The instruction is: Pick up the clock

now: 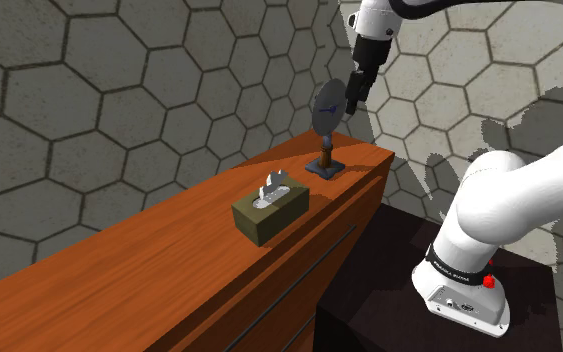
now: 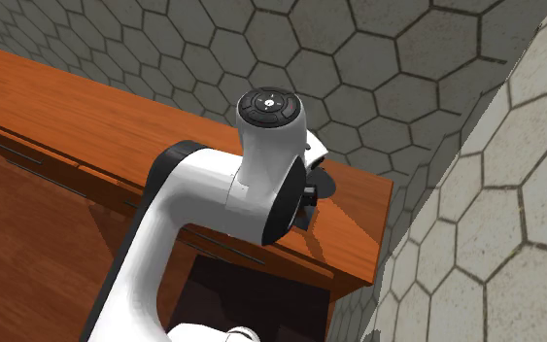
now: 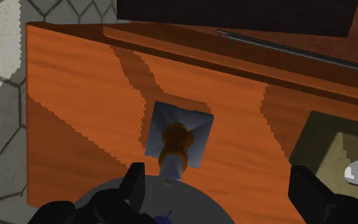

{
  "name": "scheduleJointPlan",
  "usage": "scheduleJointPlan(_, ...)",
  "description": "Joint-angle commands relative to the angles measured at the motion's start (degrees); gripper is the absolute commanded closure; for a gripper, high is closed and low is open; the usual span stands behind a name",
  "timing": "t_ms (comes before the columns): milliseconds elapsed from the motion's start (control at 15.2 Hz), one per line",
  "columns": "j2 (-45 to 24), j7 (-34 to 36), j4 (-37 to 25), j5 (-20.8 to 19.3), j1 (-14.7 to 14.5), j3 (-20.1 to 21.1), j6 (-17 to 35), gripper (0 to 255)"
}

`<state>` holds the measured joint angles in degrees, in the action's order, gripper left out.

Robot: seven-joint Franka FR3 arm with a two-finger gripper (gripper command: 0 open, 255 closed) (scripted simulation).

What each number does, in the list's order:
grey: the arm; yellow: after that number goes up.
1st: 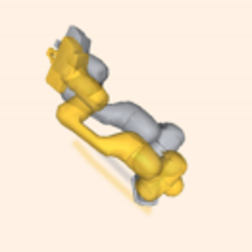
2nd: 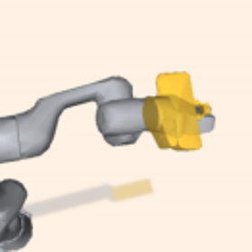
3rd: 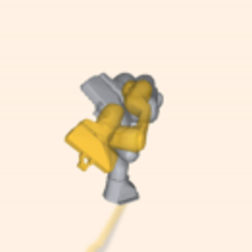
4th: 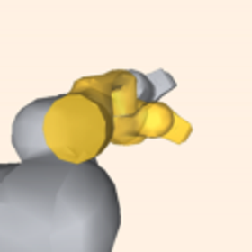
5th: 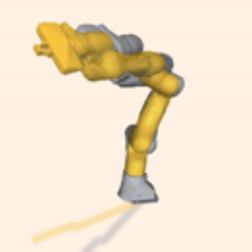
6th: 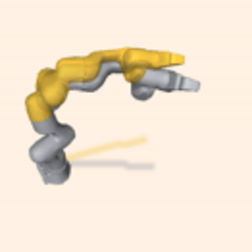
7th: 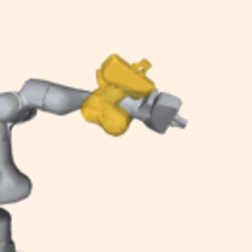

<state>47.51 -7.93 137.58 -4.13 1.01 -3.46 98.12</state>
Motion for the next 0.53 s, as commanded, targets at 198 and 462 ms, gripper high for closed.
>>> scheduleJointPlan(198, -7.9, -18.2, -9.9, -2.3, -5.2, -6.6, -5.4, 0)
scheduleJointPlan(462, -20.2, -42.5, -25.3, -3.6, -12.4, -13.5, -13.2, 0)
